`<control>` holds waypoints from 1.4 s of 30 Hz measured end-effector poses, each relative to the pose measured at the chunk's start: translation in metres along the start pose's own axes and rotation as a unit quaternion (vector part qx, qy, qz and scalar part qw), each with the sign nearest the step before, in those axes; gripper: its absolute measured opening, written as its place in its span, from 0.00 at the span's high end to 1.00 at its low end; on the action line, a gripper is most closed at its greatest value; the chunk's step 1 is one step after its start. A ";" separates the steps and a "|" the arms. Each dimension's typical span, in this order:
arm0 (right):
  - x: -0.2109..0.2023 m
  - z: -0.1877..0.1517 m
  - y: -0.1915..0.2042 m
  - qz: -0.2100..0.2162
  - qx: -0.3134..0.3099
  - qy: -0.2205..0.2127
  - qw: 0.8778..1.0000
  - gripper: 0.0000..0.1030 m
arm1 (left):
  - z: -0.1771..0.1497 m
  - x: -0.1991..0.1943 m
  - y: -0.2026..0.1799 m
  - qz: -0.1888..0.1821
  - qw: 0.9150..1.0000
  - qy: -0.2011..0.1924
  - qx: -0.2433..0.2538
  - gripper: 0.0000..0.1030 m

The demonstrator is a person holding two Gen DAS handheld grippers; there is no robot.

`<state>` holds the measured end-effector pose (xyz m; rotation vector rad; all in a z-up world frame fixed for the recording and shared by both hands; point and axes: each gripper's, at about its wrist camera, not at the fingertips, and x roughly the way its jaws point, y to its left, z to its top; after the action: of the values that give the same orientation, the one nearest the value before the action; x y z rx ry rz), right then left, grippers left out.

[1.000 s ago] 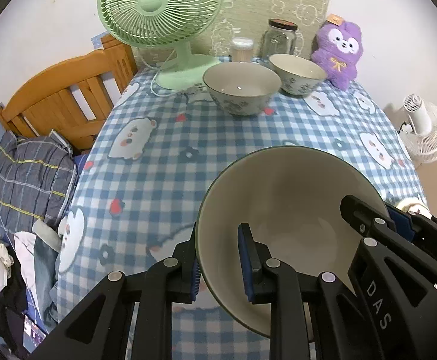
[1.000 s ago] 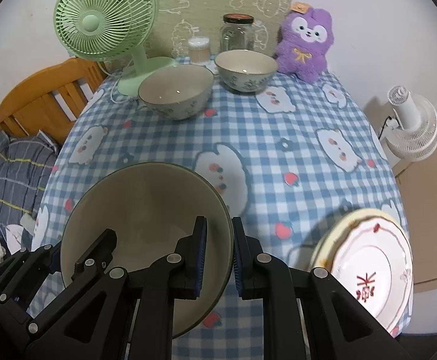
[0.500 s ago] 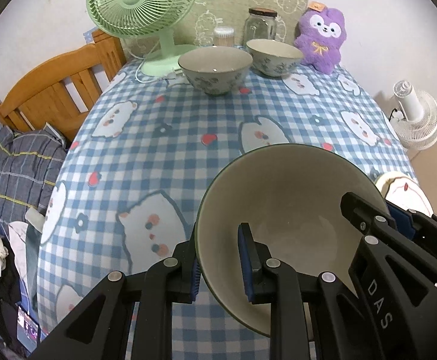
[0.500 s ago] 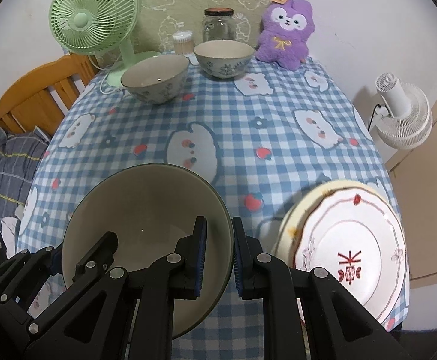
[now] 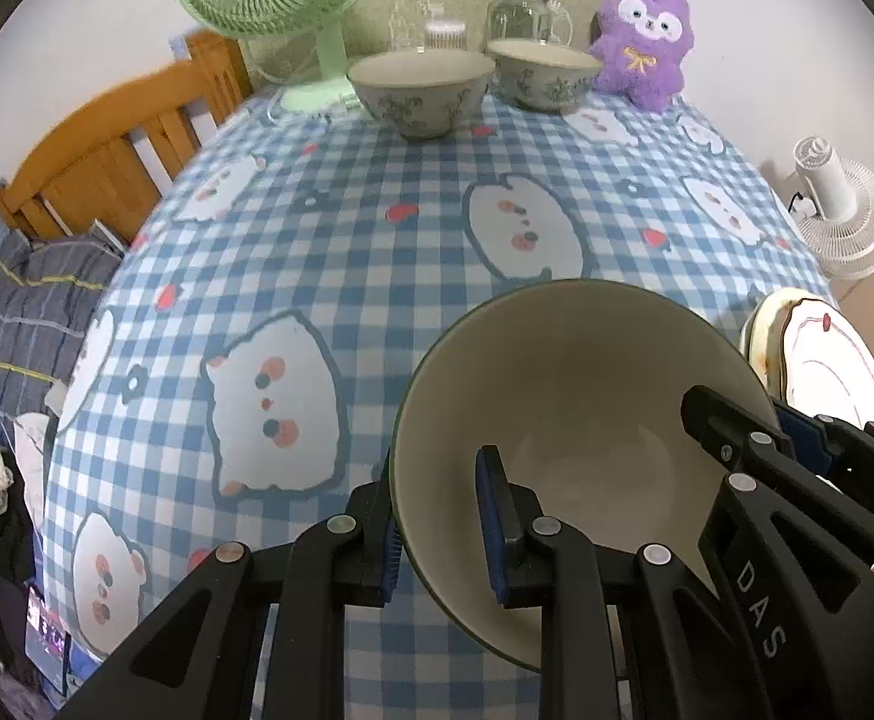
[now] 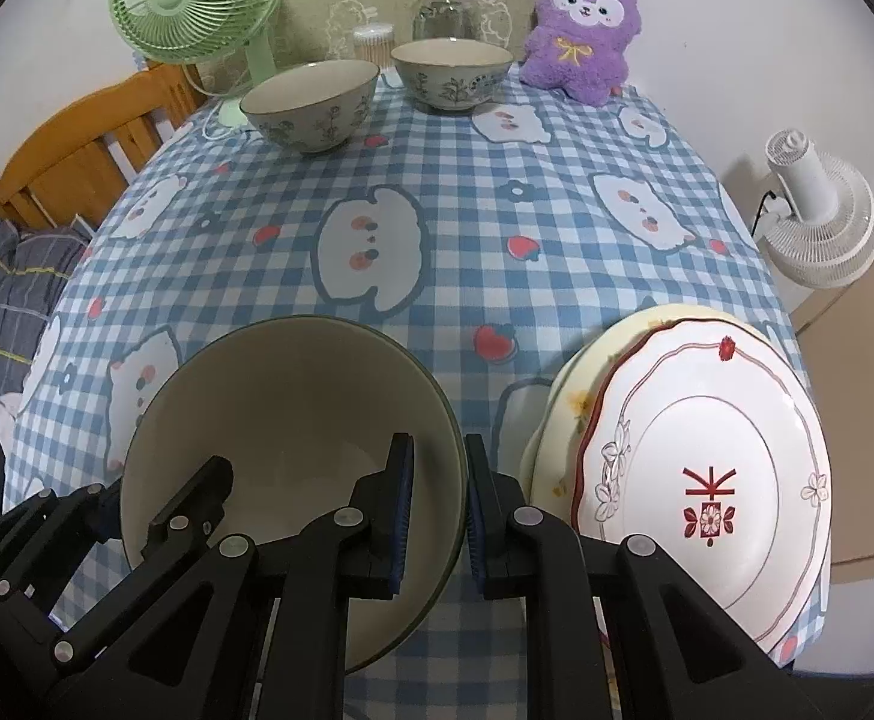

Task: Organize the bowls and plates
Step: 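Lift the cream bowl and carry it toward the plate stack with both tools, then lower the cream bowl beside the plate stack and open both tools, then withdraw both tools and move toward the cream bowl by the fan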

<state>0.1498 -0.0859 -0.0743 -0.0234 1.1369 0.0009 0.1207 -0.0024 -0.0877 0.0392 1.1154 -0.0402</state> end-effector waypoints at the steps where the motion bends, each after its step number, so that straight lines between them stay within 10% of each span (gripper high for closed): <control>1: 0.001 -0.001 -0.001 0.002 0.002 0.003 1.000 0.81 | -0.001 0.000 -0.001 0.000 1.000 0.001 0.000 0.81; 13: -0.002 -0.006 -0.003 0.016 -0.011 0.015 1.000 0.81 | -0.007 0.000 -0.005 -0.020 1.000 0.009 -0.005 0.61; 18: -0.008 -0.005 -0.005 0.020 -0.009 0.002 1.000 0.33 | -0.006 -0.005 -0.006 -0.038 0.999 0.007 -0.003 0.35; 42: -0.114 0.033 -0.008 0.020 0.005 -0.091 0.996 0.20 | 0.037 -0.106 -0.007 -0.043 0.996 -0.083 0.001 0.16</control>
<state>0.1324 -0.0923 0.0430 0.0089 0.9545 0.0327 0.1071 -0.0101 0.0236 -0.0092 0.9498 -0.1196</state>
